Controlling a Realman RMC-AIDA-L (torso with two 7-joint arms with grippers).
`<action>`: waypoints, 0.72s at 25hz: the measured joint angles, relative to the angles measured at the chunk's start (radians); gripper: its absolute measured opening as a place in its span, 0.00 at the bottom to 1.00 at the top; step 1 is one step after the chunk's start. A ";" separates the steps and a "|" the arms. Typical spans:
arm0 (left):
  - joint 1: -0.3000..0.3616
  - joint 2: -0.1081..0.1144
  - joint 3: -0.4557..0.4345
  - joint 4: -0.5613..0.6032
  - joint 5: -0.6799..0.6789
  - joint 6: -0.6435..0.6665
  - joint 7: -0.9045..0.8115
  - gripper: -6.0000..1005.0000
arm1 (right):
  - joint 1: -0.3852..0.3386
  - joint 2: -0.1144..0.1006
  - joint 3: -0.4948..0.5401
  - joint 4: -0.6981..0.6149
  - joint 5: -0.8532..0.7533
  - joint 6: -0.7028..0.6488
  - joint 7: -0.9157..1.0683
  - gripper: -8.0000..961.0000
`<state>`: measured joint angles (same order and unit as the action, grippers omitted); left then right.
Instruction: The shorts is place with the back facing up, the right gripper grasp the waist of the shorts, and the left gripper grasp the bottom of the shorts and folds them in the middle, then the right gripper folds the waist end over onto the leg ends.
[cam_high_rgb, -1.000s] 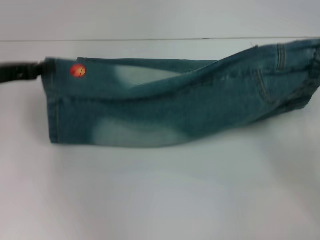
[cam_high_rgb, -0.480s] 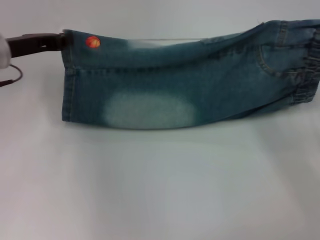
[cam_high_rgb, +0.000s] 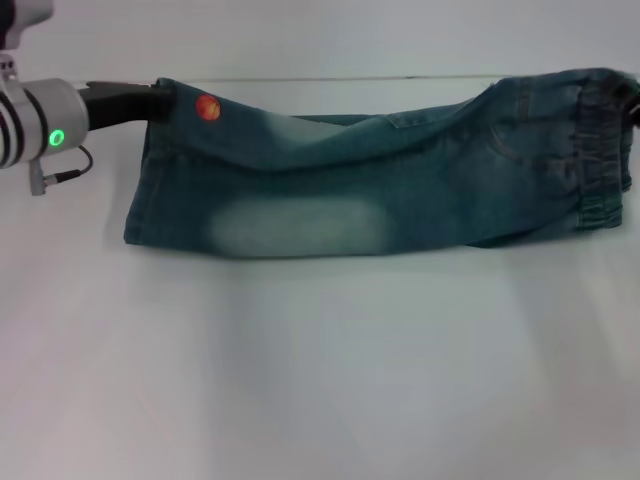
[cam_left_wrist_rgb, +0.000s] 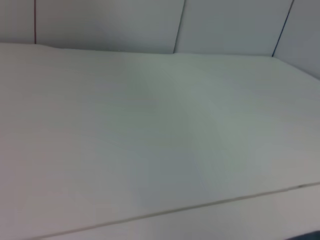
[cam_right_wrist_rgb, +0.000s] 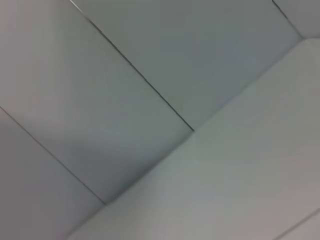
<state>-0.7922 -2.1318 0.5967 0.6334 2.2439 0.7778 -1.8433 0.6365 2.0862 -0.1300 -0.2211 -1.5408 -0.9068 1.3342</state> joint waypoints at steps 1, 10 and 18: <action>0.001 -0.004 0.006 0.002 0.000 -0.004 0.000 0.04 | 0.005 0.000 -0.004 0.002 0.000 0.027 -0.014 0.13; 0.009 -0.018 0.017 0.034 0.000 -0.021 0.008 0.27 | -0.027 -0.018 -0.110 -0.014 -0.002 0.071 -0.015 0.19; 0.018 -0.028 0.031 0.074 0.004 -0.029 0.005 0.44 | -0.158 -0.022 -0.170 -0.078 -0.002 -0.067 0.101 0.56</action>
<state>-0.7746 -2.1601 0.6276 0.7069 2.2478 0.7484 -1.8383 0.4787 2.0637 -0.3005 -0.2987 -1.5431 -0.9742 1.4350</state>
